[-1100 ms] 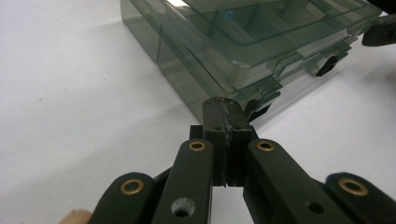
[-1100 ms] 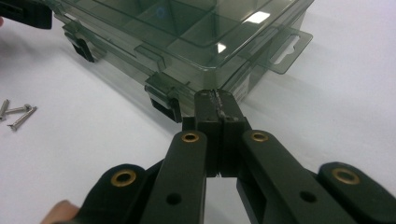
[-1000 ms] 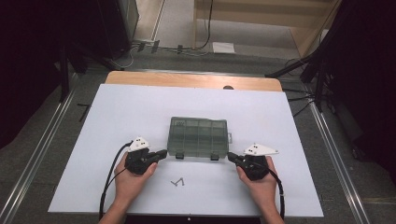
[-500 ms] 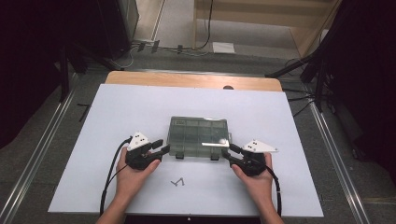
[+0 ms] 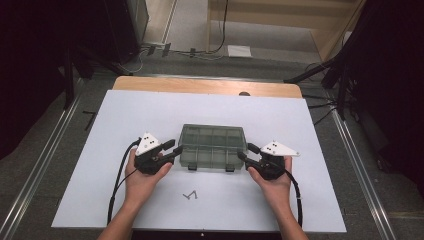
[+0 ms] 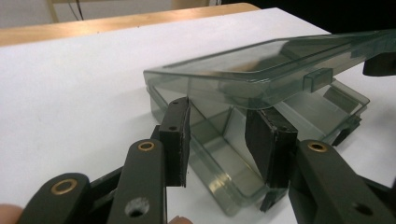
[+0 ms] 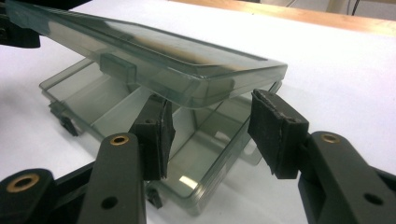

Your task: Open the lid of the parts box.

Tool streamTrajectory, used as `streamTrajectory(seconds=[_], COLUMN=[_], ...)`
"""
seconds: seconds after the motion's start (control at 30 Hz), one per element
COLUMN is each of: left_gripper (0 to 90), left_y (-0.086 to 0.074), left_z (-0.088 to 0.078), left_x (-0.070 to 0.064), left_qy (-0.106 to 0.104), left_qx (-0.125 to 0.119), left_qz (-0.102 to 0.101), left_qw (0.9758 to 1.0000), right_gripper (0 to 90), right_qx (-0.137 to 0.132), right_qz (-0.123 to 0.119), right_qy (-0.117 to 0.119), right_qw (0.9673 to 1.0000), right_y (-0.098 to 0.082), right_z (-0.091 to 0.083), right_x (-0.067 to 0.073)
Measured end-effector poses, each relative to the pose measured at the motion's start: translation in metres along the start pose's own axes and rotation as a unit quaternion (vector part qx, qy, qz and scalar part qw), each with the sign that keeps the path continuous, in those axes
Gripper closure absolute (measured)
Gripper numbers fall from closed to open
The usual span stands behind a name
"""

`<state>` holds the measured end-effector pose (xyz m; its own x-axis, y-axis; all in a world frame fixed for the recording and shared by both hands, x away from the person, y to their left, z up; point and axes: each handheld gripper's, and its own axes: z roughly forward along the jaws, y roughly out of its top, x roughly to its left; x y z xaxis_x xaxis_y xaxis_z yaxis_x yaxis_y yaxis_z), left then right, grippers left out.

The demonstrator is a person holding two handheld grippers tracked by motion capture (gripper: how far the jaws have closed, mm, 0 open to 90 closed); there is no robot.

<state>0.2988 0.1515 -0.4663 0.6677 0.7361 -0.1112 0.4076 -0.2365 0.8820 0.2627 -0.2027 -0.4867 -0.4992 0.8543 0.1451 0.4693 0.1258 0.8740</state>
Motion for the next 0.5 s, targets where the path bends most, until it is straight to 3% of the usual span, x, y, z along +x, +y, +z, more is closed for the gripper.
streamTrajectory(seconds=[0.1,0.23,0.5], left_gripper=[60.0,60.3,71.7], left_y=[0.006,0.015,0.03], left_z=[0.004,0.009,0.012], left_x=[0.0,-0.002,0.002], left_qy=[0.008,0.004,0.019], left_qx=[-0.004,-0.015,-0.026], left_qz=[0.015,0.022,0.025], left_qw=[0.9998,0.9996,0.9992], right_gripper=[53.1,54.6,58.4], right_qx=[-0.006,-0.012,-0.02], right_qz=[0.0,-0.004,-0.012], right_qy=[-0.005,-0.011,-0.013], right_qw=[1.0,0.9998,0.9996], right_y=[0.005,0.01,0.027], right_z=[0.001,0.002,0.005], right_x=[-0.002,-0.004,-0.007])
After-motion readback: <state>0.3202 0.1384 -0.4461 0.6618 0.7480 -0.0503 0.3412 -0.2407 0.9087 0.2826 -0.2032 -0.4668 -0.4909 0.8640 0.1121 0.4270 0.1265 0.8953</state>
